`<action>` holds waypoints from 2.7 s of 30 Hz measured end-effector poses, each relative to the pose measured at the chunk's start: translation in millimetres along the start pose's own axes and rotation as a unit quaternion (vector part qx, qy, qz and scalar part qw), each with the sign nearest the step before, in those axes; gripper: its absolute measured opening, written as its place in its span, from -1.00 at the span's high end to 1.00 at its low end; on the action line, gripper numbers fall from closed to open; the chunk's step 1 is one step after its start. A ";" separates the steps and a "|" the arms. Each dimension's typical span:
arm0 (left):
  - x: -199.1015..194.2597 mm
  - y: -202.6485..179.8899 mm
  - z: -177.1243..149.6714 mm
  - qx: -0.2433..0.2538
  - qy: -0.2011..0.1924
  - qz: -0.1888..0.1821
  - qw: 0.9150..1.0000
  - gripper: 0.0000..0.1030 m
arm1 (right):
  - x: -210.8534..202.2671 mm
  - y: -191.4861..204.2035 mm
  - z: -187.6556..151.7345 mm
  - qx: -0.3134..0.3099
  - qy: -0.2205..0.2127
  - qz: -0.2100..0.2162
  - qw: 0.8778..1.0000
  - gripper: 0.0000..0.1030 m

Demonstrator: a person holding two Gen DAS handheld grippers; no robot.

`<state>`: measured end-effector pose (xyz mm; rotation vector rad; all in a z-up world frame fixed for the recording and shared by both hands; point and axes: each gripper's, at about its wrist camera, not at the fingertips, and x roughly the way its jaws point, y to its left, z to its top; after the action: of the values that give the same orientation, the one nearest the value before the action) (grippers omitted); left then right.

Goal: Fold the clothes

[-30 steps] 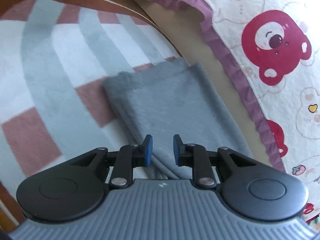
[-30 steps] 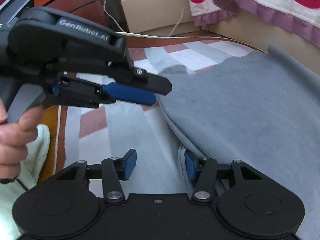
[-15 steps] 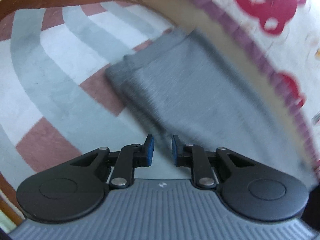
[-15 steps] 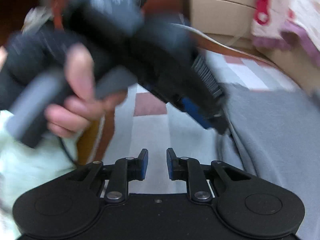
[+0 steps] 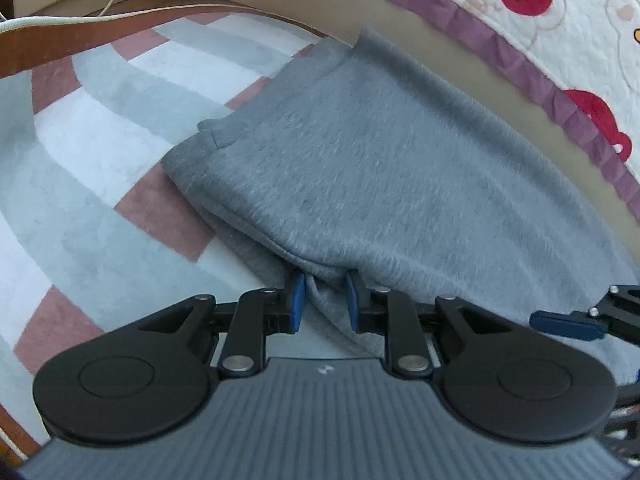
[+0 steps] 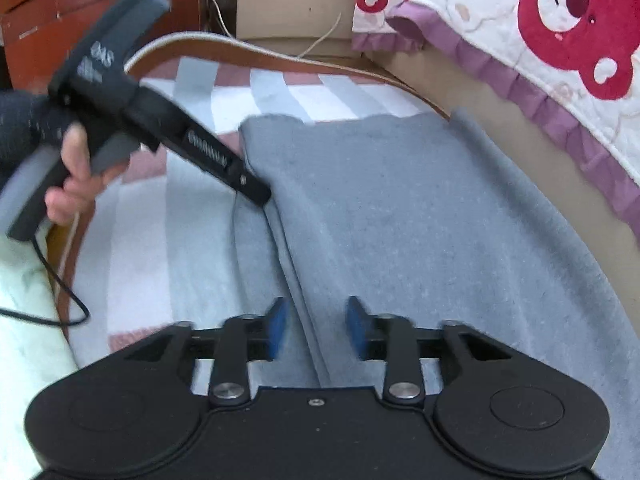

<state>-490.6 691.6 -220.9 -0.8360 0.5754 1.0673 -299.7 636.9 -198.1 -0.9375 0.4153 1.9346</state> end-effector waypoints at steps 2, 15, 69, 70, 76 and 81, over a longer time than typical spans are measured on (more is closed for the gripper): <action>-1.4 -4.0 -0.4 0.008 0.006 0.002 1.000 0.59 | 7.2 -5.0 0.1 0.010 0.006 -0.005 1.000 0.02; 7.9 -58.1 -6.8 0.115 0.024 0.042 0.992 0.03 | 44.5 -15.9 10.1 0.021 0.022 0.004 1.000 0.08; -27.1 3.0 6.6 -0.055 -0.100 0.282 0.952 0.19 | 57.2 -99.6 71.5 0.364 -0.100 0.177 0.909 0.91; -39.1 15.8 5.7 -0.112 -0.120 0.188 0.968 0.19 | 57.1 -94.0 71.5 0.351 -0.098 0.178 0.914 0.91; -39.7 29.9 6.7 -0.222 -0.122 -0.126 0.959 -0.16 | 56.8 -70.9 65.4 0.312 -0.100 0.175 0.928 0.90; -1.6 4.2 16.1 -0.185 -0.079 -0.076 0.977 -0.37 | 59.4 -27.0 59.9 0.066 -0.036 0.085 0.994 0.64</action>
<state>-494.7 705.0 -211.7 -1.0891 0.1750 1.1039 -320.6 722.9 -201.4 -0.7647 0.5879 2.0599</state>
